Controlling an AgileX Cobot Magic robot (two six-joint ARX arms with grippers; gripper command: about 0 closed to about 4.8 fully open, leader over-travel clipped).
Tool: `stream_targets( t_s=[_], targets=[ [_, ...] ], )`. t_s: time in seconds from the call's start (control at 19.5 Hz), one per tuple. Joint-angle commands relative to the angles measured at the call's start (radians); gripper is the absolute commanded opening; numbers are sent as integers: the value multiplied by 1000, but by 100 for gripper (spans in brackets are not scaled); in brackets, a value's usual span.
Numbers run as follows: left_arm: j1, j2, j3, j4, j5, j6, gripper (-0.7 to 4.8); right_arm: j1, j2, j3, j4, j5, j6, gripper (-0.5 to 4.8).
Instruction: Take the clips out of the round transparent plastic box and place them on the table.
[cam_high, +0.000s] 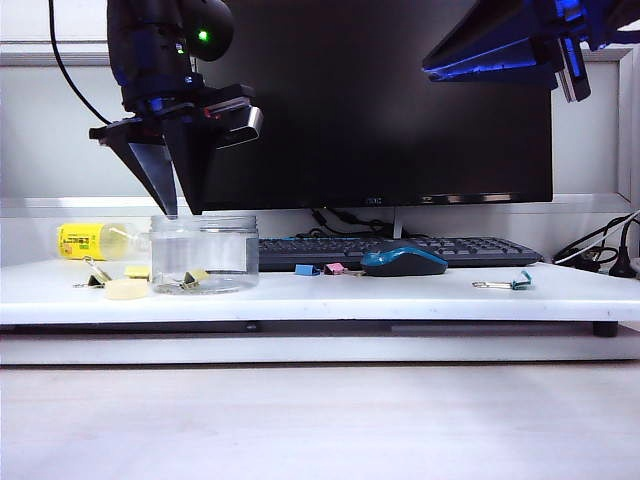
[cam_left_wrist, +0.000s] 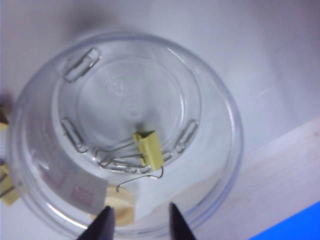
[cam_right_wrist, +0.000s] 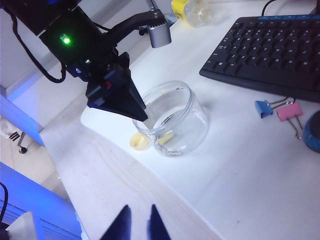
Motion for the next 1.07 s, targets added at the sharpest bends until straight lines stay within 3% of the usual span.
stream_targets(
  t_s=[0.05, 0.41, 0.61, 1.07],
  targets=[
    [-4, -4, 3, 2, 6, -49, 152, 1, -1, 3, 14, -6, 7, 53],
    [-30, 35, 3, -11, 42, -115, 153, 1, -1, 3, 8, -6, 6, 53],
    [-63, 86, 3, -38, -29, -115, 153, 1, -1, 2, -13, -7, 6, 53],
    [-66, 158, 3, -18, -47, -154, 153, 1, -1, 2, -13, 2, -1, 53]
  ],
)
